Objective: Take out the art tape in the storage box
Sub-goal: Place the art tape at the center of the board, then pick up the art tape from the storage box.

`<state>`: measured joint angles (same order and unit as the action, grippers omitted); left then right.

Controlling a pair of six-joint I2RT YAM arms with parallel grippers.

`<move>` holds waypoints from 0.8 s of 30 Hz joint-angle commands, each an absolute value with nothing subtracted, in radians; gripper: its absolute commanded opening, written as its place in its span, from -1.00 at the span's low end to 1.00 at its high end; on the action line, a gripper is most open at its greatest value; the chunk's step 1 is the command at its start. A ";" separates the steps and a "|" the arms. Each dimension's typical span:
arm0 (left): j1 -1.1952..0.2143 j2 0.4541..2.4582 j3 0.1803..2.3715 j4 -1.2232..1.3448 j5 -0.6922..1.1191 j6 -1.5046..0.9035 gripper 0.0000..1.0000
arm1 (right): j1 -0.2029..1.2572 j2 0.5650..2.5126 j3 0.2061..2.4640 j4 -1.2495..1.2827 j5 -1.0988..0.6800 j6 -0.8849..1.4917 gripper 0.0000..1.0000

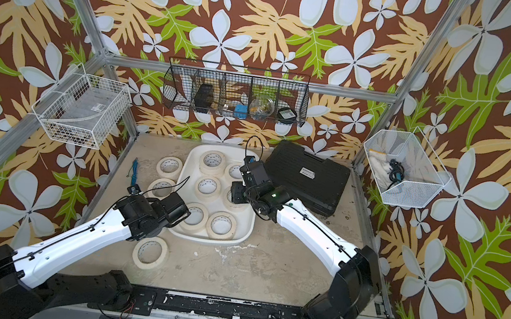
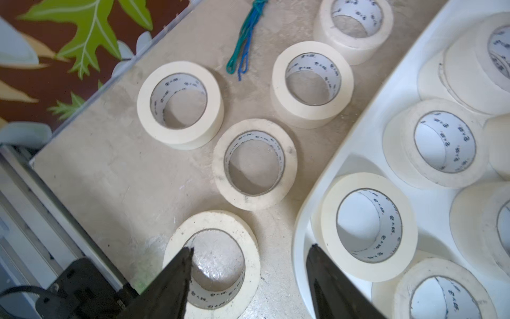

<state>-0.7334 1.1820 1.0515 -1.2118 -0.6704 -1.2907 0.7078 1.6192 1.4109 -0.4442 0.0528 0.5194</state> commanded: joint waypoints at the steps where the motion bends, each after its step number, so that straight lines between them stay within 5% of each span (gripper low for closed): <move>1: -0.732 1.177 1.070 -1.150 -0.672 -1.029 0.34 | 0.693 1.710 1.487 -0.406 0.060 0.557 0.17; 4: -0.732 1.099 1.041 -1.050 -0.609 -0.920 0.36 | 0.681 1.823 1.593 -0.417 0.071 0.567 0.17; 10: -0.732 0.885 0.941 -0.833 -0.432 -0.789 0.72 | 0.660 2.064 1.841 -0.460 0.059 0.583 0.18; 24: -0.732 0.862 0.932 -0.845 -0.379 -0.770 0.70 | 0.651 2.466 2.309 -0.535 0.089 0.611 0.18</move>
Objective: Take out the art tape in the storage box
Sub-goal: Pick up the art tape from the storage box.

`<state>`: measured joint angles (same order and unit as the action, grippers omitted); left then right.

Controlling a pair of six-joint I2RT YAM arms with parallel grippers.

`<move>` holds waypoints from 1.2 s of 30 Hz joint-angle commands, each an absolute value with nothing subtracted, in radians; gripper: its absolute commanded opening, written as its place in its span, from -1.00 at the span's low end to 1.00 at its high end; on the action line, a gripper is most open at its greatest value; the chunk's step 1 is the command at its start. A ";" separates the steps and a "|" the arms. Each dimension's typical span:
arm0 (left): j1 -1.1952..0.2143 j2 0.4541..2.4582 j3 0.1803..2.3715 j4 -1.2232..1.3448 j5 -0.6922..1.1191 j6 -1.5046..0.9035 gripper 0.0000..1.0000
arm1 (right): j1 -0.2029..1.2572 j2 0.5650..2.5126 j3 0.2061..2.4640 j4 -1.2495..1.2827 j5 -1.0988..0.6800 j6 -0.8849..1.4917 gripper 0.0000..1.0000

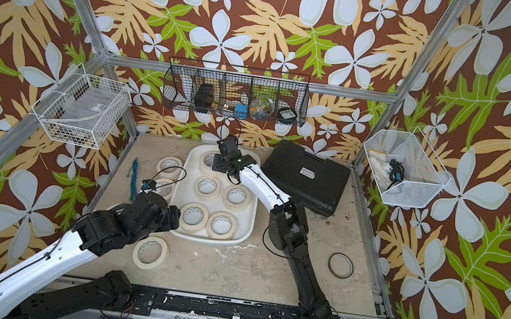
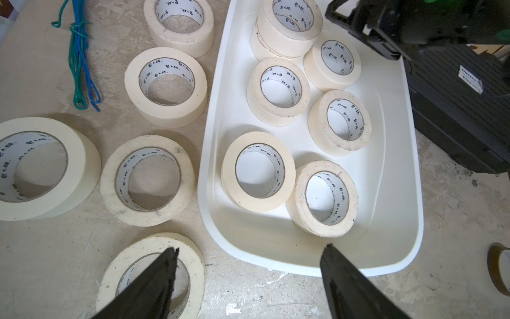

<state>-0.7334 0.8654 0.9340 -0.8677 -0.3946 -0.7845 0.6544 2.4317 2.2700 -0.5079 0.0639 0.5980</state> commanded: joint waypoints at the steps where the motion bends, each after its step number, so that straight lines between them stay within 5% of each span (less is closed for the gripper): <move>1: -0.732 0.862 0.931 -0.845 -0.377 -0.770 0.70 | 0.650 2.482 2.323 -0.532 0.093 0.617 0.18; 26: -0.732 0.842 0.870 -0.820 -0.383 -0.770 0.68 | 0.614 2.653 2.419 -0.381 0.031 0.732 0.13; 36: -0.732 0.847 0.862 -0.806 -0.373 -0.761 0.69 | 0.605 2.643 2.424 -0.380 0.039 0.718 -0.49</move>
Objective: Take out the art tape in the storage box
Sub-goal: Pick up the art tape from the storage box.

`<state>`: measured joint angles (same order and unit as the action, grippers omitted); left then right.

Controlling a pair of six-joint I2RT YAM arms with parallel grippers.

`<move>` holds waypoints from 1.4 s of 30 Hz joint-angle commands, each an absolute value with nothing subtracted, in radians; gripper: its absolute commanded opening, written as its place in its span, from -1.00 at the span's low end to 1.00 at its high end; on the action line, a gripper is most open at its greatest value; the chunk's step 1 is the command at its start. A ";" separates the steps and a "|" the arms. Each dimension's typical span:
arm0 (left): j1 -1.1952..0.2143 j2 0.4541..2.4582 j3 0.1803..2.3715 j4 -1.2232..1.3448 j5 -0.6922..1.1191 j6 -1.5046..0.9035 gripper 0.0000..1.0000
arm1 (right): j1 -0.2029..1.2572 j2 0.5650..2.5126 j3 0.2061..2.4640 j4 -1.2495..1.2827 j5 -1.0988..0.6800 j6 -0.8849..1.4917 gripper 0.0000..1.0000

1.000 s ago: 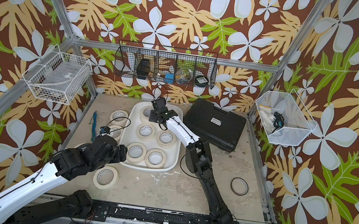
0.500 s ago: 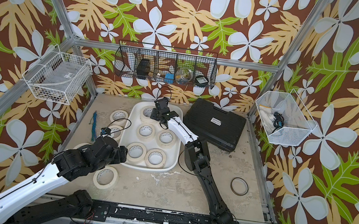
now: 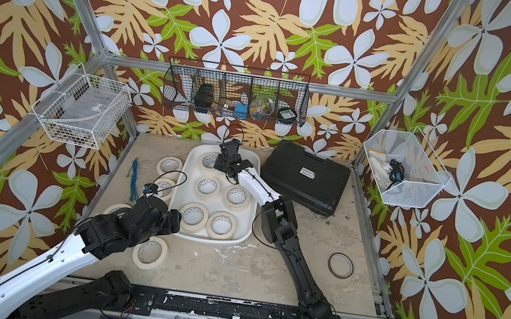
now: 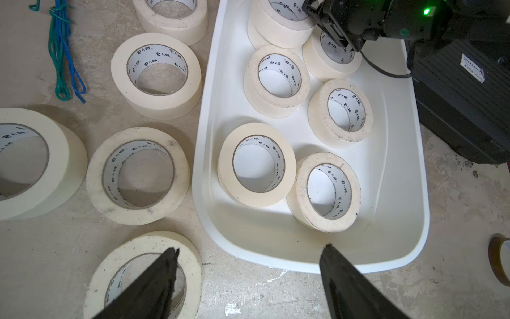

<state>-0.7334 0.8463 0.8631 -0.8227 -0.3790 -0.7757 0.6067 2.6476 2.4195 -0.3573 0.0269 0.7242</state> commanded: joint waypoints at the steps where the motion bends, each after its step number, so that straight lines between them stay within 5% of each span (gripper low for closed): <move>1: -0.731 0.848 0.862 -0.808 -0.374 -0.761 0.69 | 0.604 2.639 2.424 -0.383 0.040 0.714 -0.54; 17: -0.732 0.860 0.885 -0.811 -0.393 -0.747 0.70 | 0.603 2.391 2.222 -0.384 0.029 0.631 -0.82; 42: -0.731 1.152 1.223 -0.753 -0.290 -0.485 0.65 | 0.663 1.616 1.358 -0.380 0.037 0.496 -0.91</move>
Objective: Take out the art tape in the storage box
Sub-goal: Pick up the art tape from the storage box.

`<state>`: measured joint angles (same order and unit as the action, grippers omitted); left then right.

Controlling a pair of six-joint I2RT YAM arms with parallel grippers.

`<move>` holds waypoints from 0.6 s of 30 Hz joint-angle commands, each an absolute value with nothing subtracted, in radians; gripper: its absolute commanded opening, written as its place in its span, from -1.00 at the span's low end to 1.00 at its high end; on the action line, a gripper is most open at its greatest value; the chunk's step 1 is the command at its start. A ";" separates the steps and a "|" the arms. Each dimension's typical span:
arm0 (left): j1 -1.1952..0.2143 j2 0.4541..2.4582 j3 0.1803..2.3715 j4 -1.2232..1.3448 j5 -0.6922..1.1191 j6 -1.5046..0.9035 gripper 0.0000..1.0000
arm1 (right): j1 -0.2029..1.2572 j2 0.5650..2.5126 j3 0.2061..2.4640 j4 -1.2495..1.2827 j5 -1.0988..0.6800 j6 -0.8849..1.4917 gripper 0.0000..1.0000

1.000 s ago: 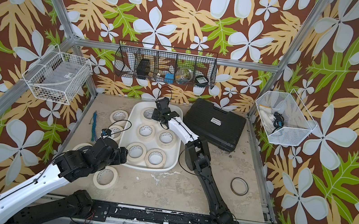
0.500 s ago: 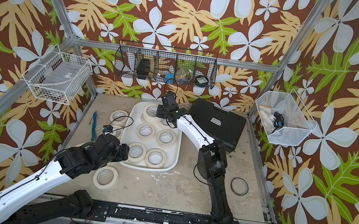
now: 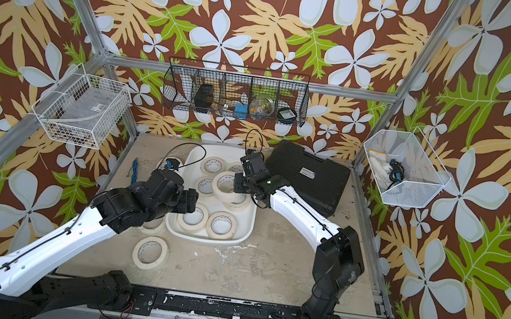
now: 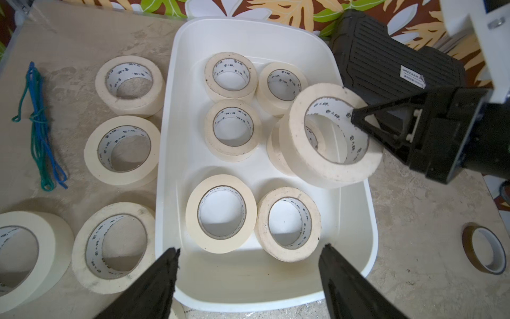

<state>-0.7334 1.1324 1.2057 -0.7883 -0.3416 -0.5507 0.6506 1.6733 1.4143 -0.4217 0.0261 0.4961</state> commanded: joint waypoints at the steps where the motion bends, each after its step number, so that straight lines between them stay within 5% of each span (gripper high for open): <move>1: -0.732 1.159 1.228 -0.747 -0.280 -0.476 0.65 | 0.668 1.593 1.333 -0.382 0.040 0.498 -0.91; 18: -0.775 1.368 1.250 -0.687 -0.097 -0.332 0.56 | 0.795 1.353 1.082 -0.419 0.078 0.522 -0.91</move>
